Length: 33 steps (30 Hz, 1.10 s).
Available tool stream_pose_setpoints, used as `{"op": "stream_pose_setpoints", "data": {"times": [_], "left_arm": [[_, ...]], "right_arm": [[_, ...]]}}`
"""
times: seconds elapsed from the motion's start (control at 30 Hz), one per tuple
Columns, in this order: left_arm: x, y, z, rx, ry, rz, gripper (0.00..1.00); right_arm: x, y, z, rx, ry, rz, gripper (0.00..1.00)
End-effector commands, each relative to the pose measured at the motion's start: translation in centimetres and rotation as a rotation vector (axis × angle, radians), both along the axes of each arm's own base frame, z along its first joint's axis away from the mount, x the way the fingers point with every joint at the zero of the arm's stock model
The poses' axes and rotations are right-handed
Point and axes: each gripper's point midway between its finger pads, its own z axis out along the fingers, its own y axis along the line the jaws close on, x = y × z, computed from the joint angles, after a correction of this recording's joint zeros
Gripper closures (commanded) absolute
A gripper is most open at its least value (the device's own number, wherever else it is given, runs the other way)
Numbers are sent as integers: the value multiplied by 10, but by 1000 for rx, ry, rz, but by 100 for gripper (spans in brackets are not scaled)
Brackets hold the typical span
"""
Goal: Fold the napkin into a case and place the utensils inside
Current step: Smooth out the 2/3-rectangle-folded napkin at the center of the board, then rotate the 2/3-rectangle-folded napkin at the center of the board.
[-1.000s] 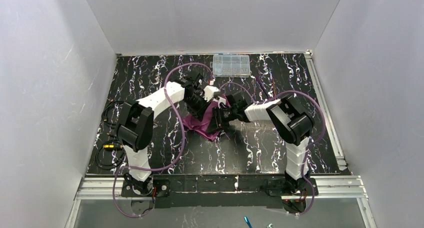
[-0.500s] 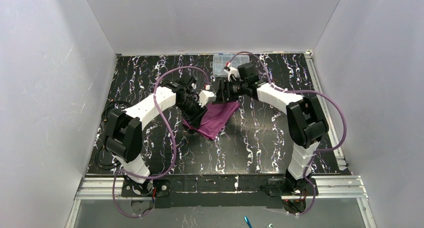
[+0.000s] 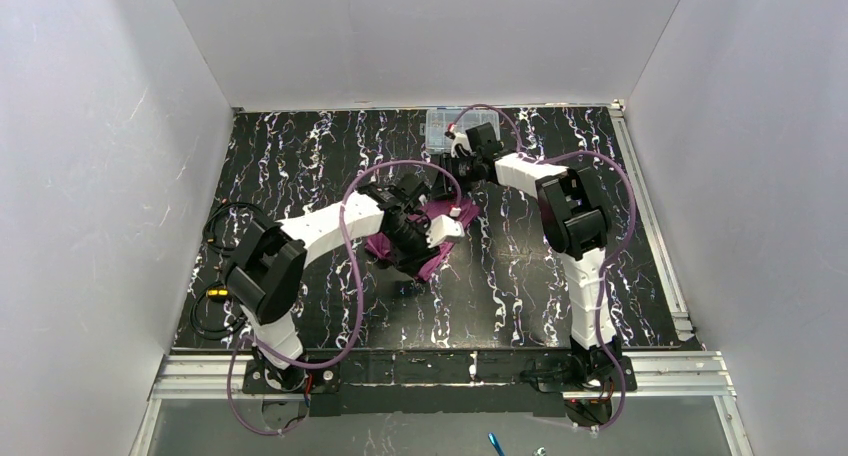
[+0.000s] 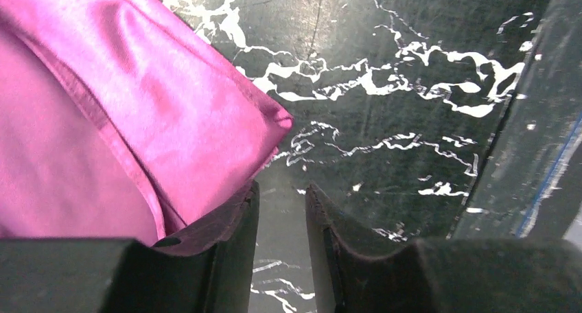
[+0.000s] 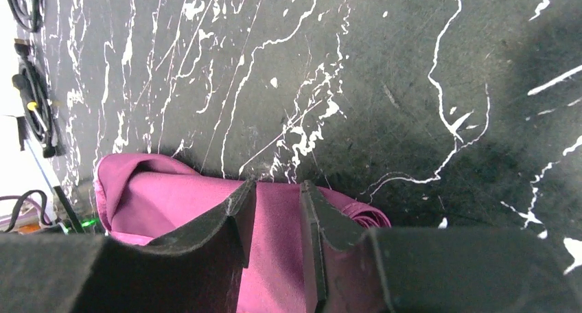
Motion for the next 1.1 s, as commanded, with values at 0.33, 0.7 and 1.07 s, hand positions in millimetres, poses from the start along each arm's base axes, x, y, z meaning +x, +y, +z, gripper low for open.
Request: {"op": "stream_pose_setpoints", "data": {"times": [0.33, 0.7, 1.07], "left_arm": [[8, 46, -52, 202, -148, -243, 84], [19, 61, 6, 107, -302, -282, 77], [21, 80, 102, -83, -633, -322, 48]], "right_arm": [[-22, -48, 2, -112, -42, -122, 60], [-27, -76, 84, -148, -238, -210, 53], [-34, -71, 183, -276, -547, -193, 31]]}}
